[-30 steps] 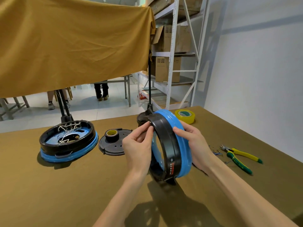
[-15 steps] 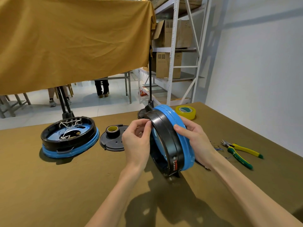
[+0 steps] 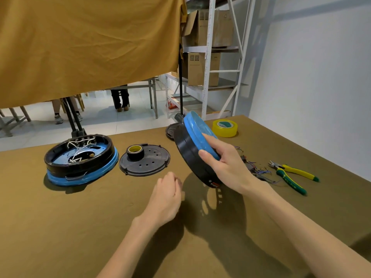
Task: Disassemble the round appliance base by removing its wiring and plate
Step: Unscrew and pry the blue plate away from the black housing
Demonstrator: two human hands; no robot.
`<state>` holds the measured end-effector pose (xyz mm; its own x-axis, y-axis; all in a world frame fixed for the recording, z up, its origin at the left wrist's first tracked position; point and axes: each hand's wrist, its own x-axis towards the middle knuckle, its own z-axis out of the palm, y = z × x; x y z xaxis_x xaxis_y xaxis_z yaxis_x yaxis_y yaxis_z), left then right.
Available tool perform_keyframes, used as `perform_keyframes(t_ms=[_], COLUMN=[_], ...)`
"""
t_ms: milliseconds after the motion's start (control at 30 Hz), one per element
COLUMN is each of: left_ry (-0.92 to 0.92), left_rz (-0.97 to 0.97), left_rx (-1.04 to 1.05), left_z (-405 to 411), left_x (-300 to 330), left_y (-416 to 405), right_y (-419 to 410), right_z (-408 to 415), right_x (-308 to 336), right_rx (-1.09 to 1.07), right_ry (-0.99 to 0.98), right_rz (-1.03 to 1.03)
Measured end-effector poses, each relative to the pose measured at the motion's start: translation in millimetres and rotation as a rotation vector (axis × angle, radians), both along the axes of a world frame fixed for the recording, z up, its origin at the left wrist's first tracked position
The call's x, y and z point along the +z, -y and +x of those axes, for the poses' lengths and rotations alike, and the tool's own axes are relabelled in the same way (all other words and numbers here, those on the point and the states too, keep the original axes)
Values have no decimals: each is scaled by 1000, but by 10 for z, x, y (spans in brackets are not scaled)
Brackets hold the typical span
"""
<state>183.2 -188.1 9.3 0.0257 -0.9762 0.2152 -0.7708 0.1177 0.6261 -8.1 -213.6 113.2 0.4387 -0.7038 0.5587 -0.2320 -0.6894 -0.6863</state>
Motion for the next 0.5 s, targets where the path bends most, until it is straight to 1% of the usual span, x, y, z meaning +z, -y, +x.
perform_keyframes(t_ms=[67,100,200,233,267,300,333,400,433,467,500], left_ry=[156,174,124,89,9,-121,-290,-721,-964,-1201,-1399], left_rz=[50,60,76,86,102,116,122,142,181,230,285], left_rx=[-85,-133,-238,-238,-218,-179,-124,-1,5,-39,-93], left_z=[-54,-115,-255,-252,-227,-191,-148,-27,44,119,195], left_x=[-128,-165,-226,-238,-238,-209,-160,-6,68,132,196], left_y=[24,37,69,87,99,107,107,100,100,97,80], right_y=[53,61,73,81,89,96,100,82,67,52,37], right_z=[-23,-25,-20,-26,-41,-61,-82,-100,-90,-67,-32], right_x=[-6,-18,-91,-114,-135,-156,-181,-249,-289,-328,-364], right_rx=[-44,-61,-62,-61,-62,-68,-76,-89,-89,-82,-67], right_ry=[-69,-113,-246,-289,-328,-361,-392,-465,-511,-559,-608], right_rz=[-57,-80,-132,-147,-157,-165,-168,-160,-165,-180,-203])
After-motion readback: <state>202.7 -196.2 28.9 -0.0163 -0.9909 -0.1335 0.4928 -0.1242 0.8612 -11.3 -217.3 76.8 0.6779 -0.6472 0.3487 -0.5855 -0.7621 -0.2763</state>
